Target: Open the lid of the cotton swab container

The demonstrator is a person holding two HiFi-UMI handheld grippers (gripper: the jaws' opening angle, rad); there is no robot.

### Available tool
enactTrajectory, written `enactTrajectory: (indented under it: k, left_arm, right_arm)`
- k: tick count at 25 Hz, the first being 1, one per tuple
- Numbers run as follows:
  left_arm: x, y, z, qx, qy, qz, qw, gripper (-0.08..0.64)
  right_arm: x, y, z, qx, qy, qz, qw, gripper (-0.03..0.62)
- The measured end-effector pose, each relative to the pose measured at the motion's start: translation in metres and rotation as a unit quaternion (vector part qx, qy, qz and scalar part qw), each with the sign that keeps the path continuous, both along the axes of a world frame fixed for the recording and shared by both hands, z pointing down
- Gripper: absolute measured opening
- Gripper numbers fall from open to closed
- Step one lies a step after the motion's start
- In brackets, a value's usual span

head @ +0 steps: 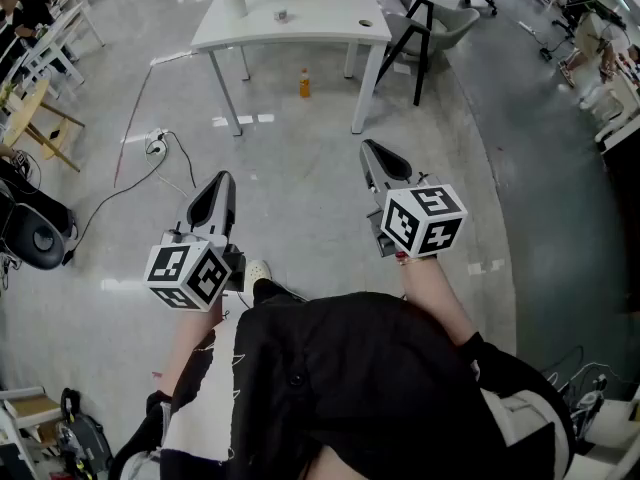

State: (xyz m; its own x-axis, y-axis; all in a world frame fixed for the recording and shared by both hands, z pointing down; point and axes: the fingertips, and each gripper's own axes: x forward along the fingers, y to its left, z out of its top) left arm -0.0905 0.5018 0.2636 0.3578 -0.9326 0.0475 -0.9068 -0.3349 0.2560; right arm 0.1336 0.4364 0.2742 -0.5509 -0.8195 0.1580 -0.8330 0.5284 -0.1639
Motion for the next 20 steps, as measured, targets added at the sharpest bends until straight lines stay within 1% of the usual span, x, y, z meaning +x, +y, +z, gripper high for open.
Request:
enactTrajectory:
  k: [6, 10, 14, 17, 20]
  left_arm:
    - [0.006, 0.000, 0.003, -0.005, -0.002, -0.003, 1.0000, 0.009]
    - [0.000, -0.007, 0.016, -0.027, -0.006, -0.003, 0.9996, 0.009]
    - [-0.010, -0.027, 0.039, -0.049, -0.002, -0.003, 0.9988, 0.011]
    - [-0.011, -0.047, 0.054, -0.062, 0.004, 0.003, 0.9980, 0.009]
    - [-0.008, -0.077, 0.056, -0.062, 0.005, 0.012, 0.9980, 0.009]
  right_arm:
    - [0.005, -0.002, 0.008, -0.007, 0.003, -0.006, 1.000, 0.005]
    - [0.002, -0.011, 0.025, -0.026, 0.000, 0.000, 1.000, 0.005]
    - [-0.002, -0.029, 0.046, -0.051, -0.007, 0.013, 0.999, 0.005]
    - [0.002, -0.047, 0.055, -0.064, -0.013, 0.025, 0.998, 0.005]
    - [0.007, -0.072, 0.053, -0.063, -0.015, 0.036, 0.997, 0.005]
